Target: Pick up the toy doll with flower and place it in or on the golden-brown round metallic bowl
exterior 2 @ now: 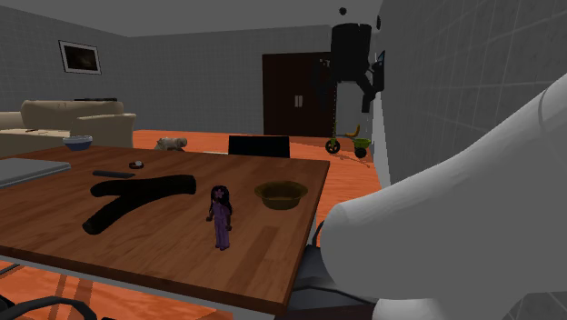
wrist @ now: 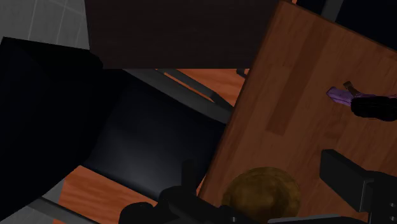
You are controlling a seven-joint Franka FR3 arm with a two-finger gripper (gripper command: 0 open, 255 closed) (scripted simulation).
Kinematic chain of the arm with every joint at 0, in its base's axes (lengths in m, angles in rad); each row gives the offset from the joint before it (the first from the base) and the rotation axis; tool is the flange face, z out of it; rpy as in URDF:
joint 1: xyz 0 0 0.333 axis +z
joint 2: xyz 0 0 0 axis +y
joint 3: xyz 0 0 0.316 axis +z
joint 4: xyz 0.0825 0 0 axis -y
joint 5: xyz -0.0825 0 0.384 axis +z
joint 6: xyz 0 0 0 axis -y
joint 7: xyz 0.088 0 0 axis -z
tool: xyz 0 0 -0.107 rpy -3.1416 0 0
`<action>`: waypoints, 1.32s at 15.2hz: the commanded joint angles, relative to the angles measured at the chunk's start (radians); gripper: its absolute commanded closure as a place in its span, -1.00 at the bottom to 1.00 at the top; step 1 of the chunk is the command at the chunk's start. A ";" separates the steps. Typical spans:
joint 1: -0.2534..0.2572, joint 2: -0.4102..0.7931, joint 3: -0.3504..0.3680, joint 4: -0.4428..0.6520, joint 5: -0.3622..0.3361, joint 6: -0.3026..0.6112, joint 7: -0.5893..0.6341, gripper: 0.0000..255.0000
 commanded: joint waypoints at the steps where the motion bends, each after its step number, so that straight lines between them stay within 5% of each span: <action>1: 0.000 0.000 0.000 0.000 0.000 0.000 0.000 -1.00; 11: 0.059 0.035 0.213 -0.122 0.164 0.141 0.240 -1.00; 20: 0.099 0.188 0.420 -0.129 0.289 0.308 0.449 -1.00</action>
